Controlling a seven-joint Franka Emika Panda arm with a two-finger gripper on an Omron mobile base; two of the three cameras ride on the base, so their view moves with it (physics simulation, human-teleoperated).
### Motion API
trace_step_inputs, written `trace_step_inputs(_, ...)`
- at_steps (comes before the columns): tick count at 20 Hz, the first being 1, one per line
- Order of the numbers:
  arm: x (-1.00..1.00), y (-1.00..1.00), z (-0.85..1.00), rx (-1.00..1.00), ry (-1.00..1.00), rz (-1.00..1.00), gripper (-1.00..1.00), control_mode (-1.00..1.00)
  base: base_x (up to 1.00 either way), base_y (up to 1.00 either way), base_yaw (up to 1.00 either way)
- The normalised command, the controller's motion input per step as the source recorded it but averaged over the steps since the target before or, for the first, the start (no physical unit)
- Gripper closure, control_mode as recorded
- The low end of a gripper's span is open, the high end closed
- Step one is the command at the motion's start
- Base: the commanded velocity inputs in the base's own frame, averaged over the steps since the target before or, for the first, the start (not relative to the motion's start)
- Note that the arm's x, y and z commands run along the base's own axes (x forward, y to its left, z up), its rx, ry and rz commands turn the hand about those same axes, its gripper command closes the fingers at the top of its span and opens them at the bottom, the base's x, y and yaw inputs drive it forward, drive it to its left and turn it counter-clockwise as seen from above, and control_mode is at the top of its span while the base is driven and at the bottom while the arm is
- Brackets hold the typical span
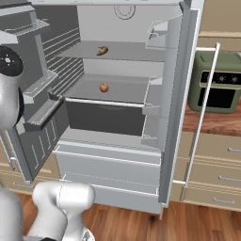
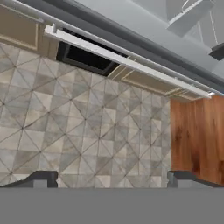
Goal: Retrieve the banana and peach from the fridge and place them into the bowl on the dining table.
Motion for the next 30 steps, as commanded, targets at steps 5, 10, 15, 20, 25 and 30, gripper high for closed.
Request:
trace_step_inputs(5,-0.53,-0.98,-0.20,-0.68,0.00,0.00,-1.00,-1.00,0.00,0.00,0.00)
trace_step_inputs(10,-0.38,-1.00,-0.17,-0.69,-0.03,0.00,-1.00,-1.00,0.00,0.00,0.00)
trace_step_inputs(15,-0.05,-0.81,-0.38,-0.65,-0.20,-0.02,-1.00,-1.00,0.00,0.00,0.00)
trace_step_inputs(20,0.01,-0.47,-0.56,-0.42,-0.43,-0.01,-1.00,-1.00,0.00,0.00,0.00)
trace_step_inputs(25,0.29,-0.14,-0.13,-0.03,-0.39,0.00,-1.00,-1.00,0.00,0.00,0.00)
trace_step_inputs(30,0.47,-0.01,0.00,0.13,-0.30,0.04,-1.00,-1.00,0.00,0.00,0.00)
